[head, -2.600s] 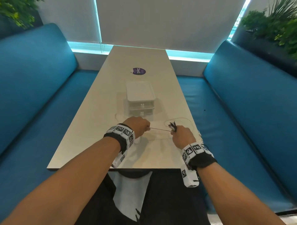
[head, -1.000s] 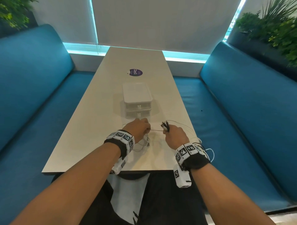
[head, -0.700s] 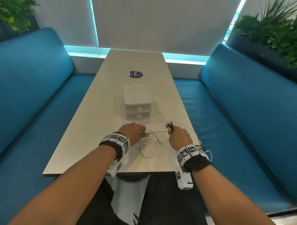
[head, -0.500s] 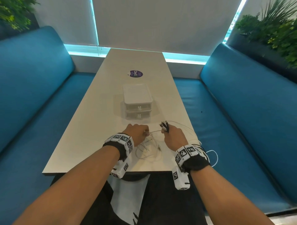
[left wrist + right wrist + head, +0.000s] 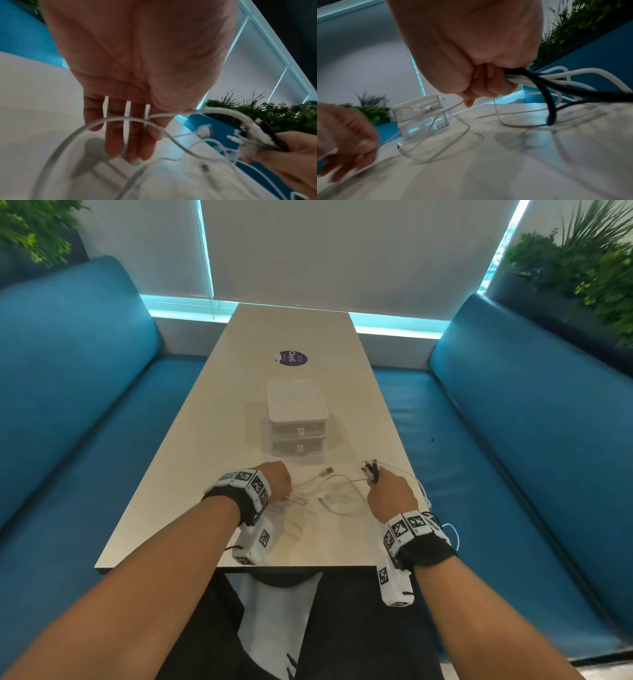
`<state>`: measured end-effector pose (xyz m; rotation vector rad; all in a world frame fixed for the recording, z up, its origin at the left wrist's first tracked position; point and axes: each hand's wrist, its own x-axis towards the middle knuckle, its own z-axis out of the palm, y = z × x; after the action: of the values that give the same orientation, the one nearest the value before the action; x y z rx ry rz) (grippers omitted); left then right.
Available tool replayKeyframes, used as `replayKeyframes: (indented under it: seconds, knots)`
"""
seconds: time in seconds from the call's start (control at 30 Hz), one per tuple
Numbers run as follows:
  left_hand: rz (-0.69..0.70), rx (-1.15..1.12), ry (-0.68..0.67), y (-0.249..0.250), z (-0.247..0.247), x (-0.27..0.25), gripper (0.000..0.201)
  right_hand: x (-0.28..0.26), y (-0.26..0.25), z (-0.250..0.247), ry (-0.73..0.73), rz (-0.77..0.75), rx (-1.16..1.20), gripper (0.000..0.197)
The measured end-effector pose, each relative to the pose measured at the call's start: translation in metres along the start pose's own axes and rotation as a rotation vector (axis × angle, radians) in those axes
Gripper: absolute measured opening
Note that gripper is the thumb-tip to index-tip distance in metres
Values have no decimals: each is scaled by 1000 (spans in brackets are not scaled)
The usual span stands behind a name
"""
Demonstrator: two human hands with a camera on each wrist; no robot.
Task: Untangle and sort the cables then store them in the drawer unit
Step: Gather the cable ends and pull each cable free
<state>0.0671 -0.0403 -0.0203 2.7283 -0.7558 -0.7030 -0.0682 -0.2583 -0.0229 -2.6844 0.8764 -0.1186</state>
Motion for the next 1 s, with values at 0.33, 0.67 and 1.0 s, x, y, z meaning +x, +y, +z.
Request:
replayKeyframes:
  seconds: [0.33, 0.67, 1.0]
  knots:
    - [-30, 223, 101, -16, -8, -10, 20, 2, 13, 1, -8, 105, 17, 25]
    - [45, 296, 332, 2, -21, -17, 27, 6, 16, -8, -39, 41, 182, 19]
    - [298, 352, 155, 60, 35, 1, 47, -2, 14, -6, -57, -39, 257, 17]
